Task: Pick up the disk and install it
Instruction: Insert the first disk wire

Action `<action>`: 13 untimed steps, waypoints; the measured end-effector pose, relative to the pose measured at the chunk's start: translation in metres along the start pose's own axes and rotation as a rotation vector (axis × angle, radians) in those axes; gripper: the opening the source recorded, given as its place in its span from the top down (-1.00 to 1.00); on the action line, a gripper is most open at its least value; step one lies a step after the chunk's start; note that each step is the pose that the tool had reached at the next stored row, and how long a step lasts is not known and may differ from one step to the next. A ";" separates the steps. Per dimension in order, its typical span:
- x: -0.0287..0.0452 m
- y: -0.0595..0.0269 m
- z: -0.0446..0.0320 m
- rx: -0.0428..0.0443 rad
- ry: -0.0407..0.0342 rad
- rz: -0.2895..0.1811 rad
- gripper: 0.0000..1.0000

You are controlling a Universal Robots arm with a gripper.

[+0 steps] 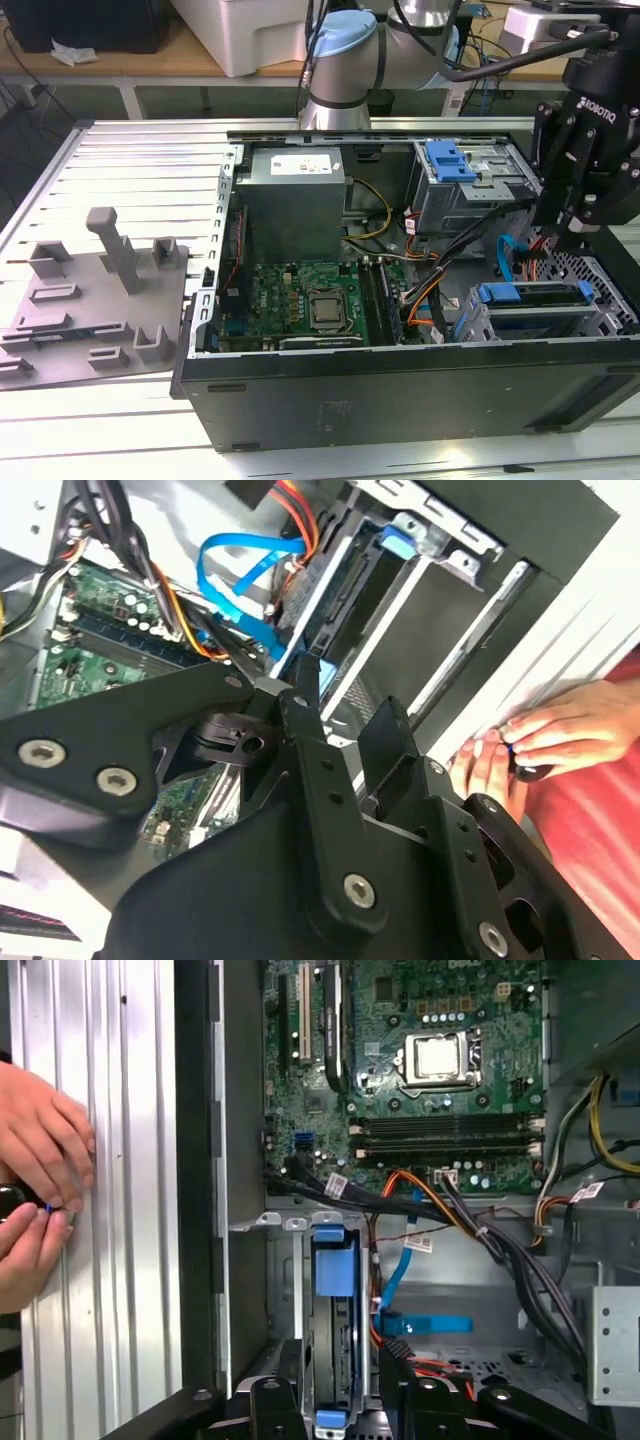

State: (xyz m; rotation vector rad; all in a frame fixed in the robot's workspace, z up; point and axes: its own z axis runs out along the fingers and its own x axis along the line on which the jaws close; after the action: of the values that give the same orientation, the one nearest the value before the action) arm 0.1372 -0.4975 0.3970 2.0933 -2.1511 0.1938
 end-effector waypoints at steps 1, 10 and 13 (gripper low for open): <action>-0.0003 -0.0022 0.0002 -0.0007 0.0054 0.004 0.12; -0.0041 -0.0124 0.0021 -0.0228 0.0164 0.118 0.12; -0.0066 -0.0143 0.0031 -0.0226 0.0326 0.124 0.12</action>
State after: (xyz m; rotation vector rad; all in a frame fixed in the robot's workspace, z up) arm 0.1516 -0.4920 0.3928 1.9320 -2.2548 0.2137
